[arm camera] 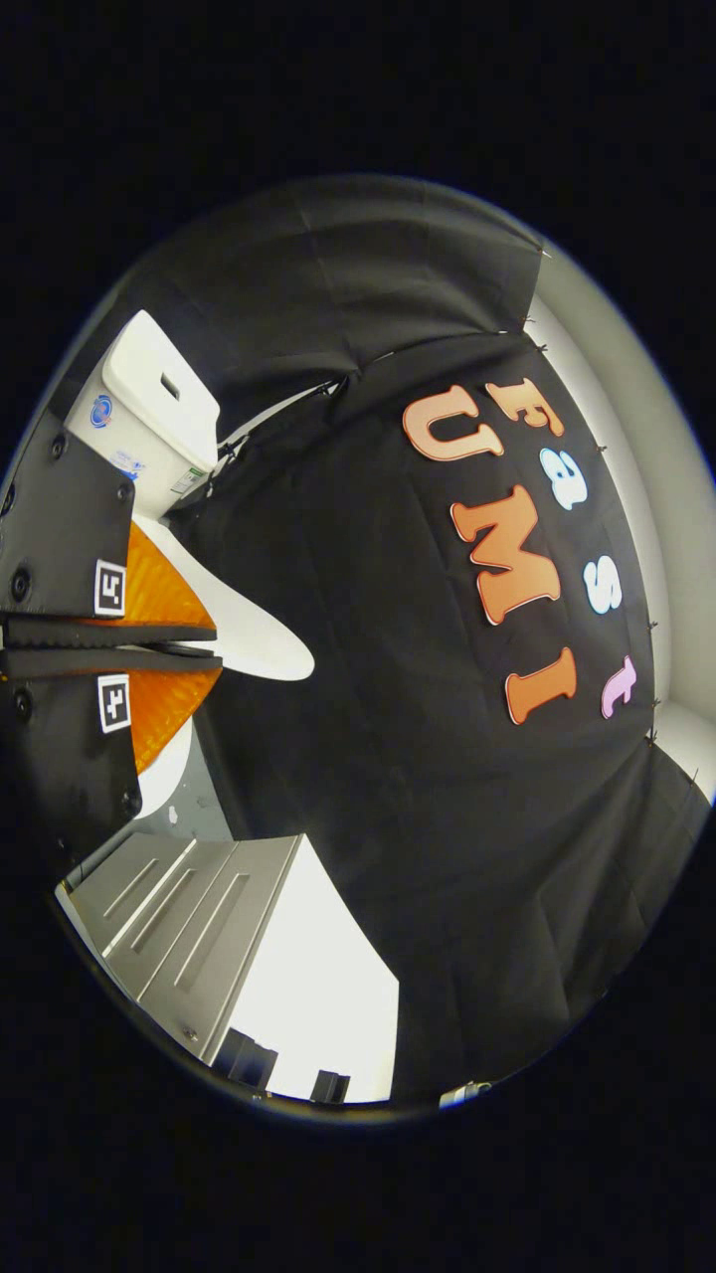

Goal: Open the toilet lid.

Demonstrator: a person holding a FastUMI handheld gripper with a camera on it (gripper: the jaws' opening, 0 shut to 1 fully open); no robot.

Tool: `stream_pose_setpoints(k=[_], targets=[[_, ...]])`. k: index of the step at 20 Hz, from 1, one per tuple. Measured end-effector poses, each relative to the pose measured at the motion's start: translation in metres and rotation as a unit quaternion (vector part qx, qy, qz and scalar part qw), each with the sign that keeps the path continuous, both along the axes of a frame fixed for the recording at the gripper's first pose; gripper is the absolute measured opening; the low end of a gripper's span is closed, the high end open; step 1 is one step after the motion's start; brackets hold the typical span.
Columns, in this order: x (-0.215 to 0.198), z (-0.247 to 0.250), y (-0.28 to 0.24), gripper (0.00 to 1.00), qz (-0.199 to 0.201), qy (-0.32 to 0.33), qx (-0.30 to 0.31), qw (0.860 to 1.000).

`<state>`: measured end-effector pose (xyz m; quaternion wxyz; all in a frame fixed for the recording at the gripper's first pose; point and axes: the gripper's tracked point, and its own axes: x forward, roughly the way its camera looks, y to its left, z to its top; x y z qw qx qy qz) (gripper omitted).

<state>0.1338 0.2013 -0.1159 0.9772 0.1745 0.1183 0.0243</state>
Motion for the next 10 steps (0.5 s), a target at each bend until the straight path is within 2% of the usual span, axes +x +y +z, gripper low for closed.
stream_pose_setpoints(k=[10], targets=[[0.012,0.048,0.059,0.08,0.055,-0.019,-0.021,0.998]])
